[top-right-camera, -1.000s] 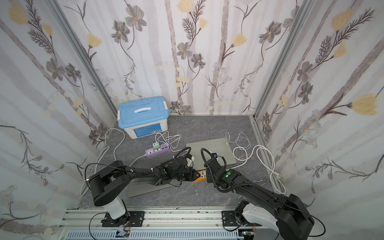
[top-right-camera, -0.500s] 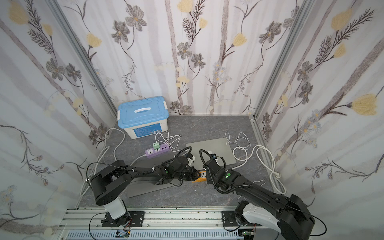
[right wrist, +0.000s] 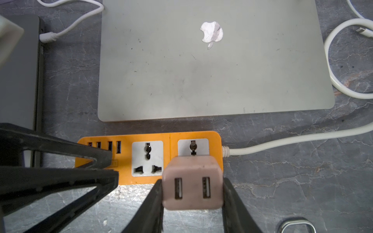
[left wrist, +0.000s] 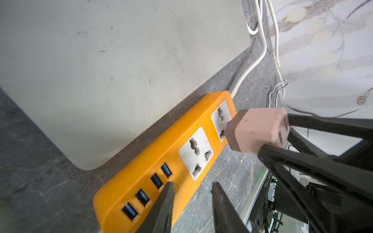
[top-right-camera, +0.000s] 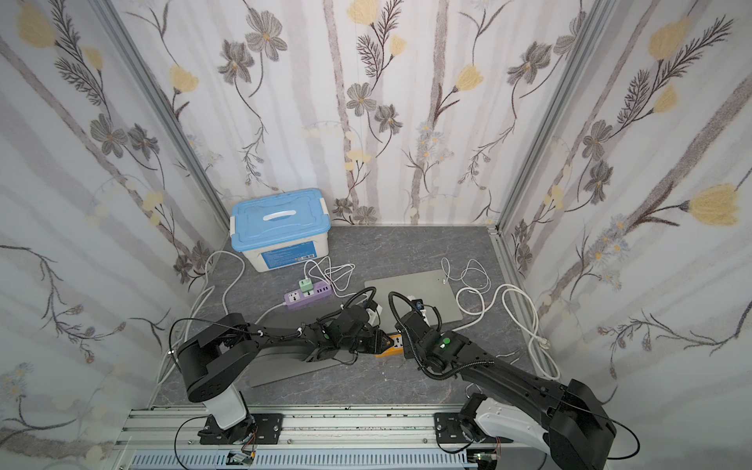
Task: Unplug the laptop charger
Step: Remove the plug from the socket, then place the plug at the center of the board.
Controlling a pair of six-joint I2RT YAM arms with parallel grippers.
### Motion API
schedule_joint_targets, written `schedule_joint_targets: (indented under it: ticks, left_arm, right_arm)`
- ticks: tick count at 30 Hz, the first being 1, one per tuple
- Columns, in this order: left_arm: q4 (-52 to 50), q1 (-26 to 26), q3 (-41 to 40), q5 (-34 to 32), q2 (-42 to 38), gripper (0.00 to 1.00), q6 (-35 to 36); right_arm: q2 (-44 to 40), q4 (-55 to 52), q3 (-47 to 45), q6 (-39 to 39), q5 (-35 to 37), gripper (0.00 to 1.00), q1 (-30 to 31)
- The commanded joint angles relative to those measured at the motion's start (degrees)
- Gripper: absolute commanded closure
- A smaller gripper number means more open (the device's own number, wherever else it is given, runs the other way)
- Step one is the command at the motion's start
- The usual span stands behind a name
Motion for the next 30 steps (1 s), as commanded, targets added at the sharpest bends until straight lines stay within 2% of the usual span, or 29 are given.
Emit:
schedule_joint_targets:
  ticks: [1,7,12,16,23,30]
  left_arm:
    - [-6.9,0.0,-0.3,-1.4,0.2,0.64,0.1]
    - [-8.7,0.0,1.8,0.2,0.4,0.64,1.4]
    - [-11.3,-0.1,4.8,0.8,-0.5,0.64,3.3]
    - [-14.0,-0.1,7.6,0.6,-2.0,0.63,5.6]
    - [-20.6,1.7,12.2,-2.7,-5.8,0.62,10.9]
    - [-25.5,8.4,13.0,-6.8,-9.1,0.61,16.4]
  right_arm:
    - [-0.8,0.4,1.4,1.3,1.9,0.60,-0.3]
    - [-2.3,-2.4,6.0,-1.8,1.7,0.59,-2.2]
    - [-3.7,-3.7,12.1,-7.5,0.6,0.59,-9.7]
    - [-1.3,-2.4,16.1,-12.8,-1.4,0.59,-15.6]
    - [11.5,1.7,26.5,-18.8,-6.7,0.59,-23.0]
    - [34.8,0.8,46.3,-23.8,-11.1,0.60,-29.1]
